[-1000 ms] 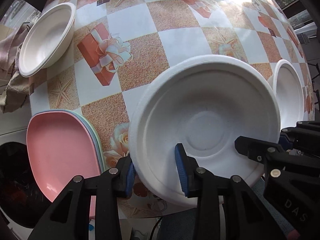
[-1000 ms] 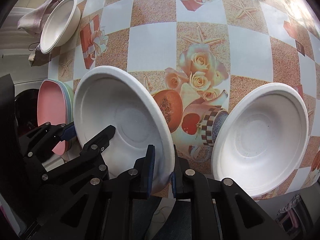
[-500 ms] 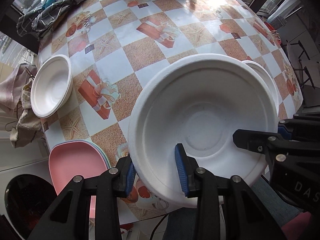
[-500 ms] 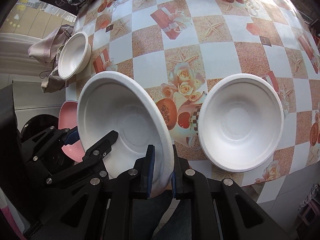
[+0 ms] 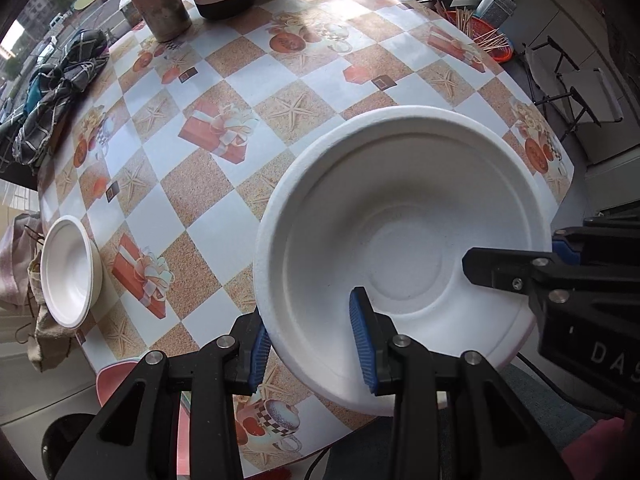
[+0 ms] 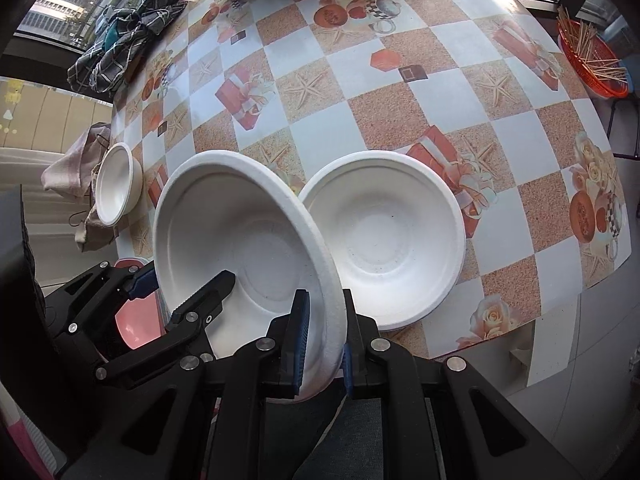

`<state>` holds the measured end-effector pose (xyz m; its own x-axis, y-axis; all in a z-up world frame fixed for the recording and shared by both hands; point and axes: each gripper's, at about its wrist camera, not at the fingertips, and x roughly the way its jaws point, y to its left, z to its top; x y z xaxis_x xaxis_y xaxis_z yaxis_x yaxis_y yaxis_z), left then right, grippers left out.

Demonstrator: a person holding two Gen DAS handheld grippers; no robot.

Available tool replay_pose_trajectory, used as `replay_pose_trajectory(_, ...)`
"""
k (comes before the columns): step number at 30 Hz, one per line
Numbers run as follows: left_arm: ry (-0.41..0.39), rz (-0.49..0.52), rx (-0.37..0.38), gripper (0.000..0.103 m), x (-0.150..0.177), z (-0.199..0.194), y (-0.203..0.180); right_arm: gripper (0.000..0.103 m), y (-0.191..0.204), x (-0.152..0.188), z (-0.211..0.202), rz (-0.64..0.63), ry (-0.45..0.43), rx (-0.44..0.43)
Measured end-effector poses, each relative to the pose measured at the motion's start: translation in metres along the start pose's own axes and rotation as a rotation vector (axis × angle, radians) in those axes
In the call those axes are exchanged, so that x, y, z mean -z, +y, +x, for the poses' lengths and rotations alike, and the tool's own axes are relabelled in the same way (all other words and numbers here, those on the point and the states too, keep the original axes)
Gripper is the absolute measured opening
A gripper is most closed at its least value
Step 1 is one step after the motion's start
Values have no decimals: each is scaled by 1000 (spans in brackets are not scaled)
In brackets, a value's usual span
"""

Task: Organize plates and bowls
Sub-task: 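Carry the second bowl over the first bowl and lower it inside, then open both grippers to release the nested bowl, then move both grippers to the rim of the third white bowl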

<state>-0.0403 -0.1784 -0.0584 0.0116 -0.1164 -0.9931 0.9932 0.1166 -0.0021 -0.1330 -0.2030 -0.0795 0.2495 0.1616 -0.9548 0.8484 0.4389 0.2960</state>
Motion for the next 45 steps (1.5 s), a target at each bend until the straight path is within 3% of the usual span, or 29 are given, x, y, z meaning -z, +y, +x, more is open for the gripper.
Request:
replay_pose_trajectory(10, 46, 69, 35, 41, -24, 23, -33, 17, -46, -4, 3, 105, 33, 18)
replay_pose_trajectory(18, 48, 7, 38, 59, -37, 29, -21, 17, -67, -14, 9, 141, 26, 46)
replay_pose_trajectory(19, 47, -8, 45, 60, -35, 27, -16, 28, -72, -15, 9, 159, 27, 48)
replay_pose_trajectory(20, 44, -22, 55, 61, -33, 26, -10, 64, -77, -14, 9, 182, 25, 44)
replay_pose_trajectory(22, 34, -45, 78, 63, -27, 22, 1, 103, -88, -12, 7, 231, 15, 25)
replay_pose_trajectory(27, 33, -111, 100, 68, -7, 18, 26, 103, -100, -4, 8, 299, 19, 34)
replay_pose_trajectory(31, 18, -171, 109, 68, 3, 12, 45, 103, -93, -4, 7, 280, 15, 44)
replay_pose_trajectory(45, -145, -318, 90, 69, 9, -41, 114, 103, 18, -34, -16, -44, -26, 52)
